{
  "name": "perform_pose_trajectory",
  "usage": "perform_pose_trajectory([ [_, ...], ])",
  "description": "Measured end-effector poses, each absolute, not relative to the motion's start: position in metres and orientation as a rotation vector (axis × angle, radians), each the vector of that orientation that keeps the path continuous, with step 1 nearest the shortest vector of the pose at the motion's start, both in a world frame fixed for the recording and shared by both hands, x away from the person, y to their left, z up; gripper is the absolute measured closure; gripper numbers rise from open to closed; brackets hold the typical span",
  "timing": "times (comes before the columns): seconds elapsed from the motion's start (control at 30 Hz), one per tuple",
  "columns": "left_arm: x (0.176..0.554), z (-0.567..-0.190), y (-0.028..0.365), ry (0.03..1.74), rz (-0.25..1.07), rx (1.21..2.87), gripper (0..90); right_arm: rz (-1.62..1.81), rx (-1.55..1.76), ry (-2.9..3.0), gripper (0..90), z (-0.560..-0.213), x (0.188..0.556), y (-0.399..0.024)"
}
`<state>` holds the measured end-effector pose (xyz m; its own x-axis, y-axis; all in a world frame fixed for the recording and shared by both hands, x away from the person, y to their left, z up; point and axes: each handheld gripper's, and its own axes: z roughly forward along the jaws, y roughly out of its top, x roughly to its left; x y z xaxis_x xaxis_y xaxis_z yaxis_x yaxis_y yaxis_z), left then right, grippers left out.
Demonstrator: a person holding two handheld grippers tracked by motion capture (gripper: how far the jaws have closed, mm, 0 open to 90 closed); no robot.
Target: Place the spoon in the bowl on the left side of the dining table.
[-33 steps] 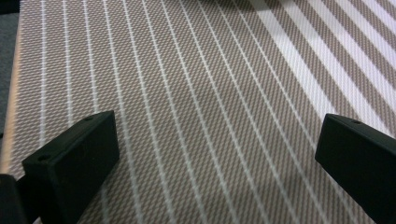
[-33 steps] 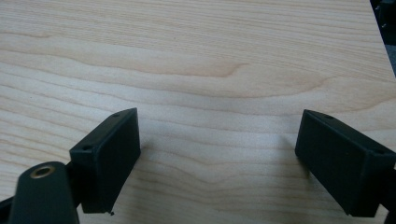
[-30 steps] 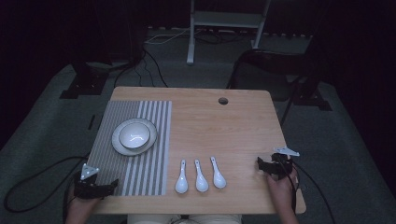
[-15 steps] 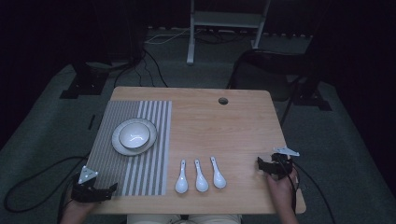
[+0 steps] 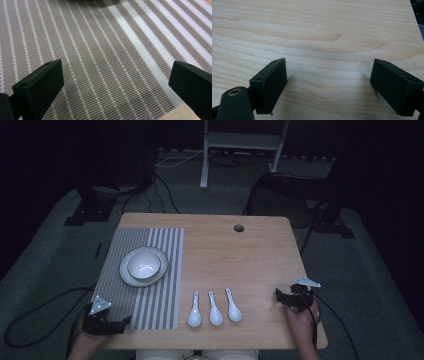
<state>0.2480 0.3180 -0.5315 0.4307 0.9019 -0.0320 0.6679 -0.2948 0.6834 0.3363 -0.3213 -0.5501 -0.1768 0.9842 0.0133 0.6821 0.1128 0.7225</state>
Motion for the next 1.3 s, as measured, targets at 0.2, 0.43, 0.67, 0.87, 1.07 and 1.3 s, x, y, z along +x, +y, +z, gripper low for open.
perform_pose_trajectory([
  [0.2, 0.251, -0.527, 0.309, 1.287, 0.478, 2.066, 0.0, 0.832, 1.614, 1.918, 13.4, -0.550, 0.336, -0.321],
  [0.43, 0.256, -0.523, 0.295, 1.236, 0.454, 2.074, 0.0, 0.832, 1.614, 1.918, 13.3, -0.550, 0.336, -0.321],
  [0.67, 0.263, -0.521, 0.280, 1.196, 0.439, 2.089, 0.0, 0.832, 1.613, 1.919, 13.3, -0.550, 0.336, -0.321],
  [0.87, 0.269, -0.517, 0.269, 1.174, 0.434, 2.086, 0.6, 0.832, 1.614, 1.919, 13.3, -0.550, 0.336, -0.321],
  [1.07, 0.275, -0.512, 0.255, 1.131, 0.411, 2.102, 0.6, 0.832, 1.613, 1.918, 13.3, -0.550, 0.336, -0.321],
  [1.3, 0.281, -0.510, 0.239, 1.097, 0.404, 2.121, 0.7, 0.832, 1.613, 1.919, 13.3, -0.550, 0.336, -0.321],
])
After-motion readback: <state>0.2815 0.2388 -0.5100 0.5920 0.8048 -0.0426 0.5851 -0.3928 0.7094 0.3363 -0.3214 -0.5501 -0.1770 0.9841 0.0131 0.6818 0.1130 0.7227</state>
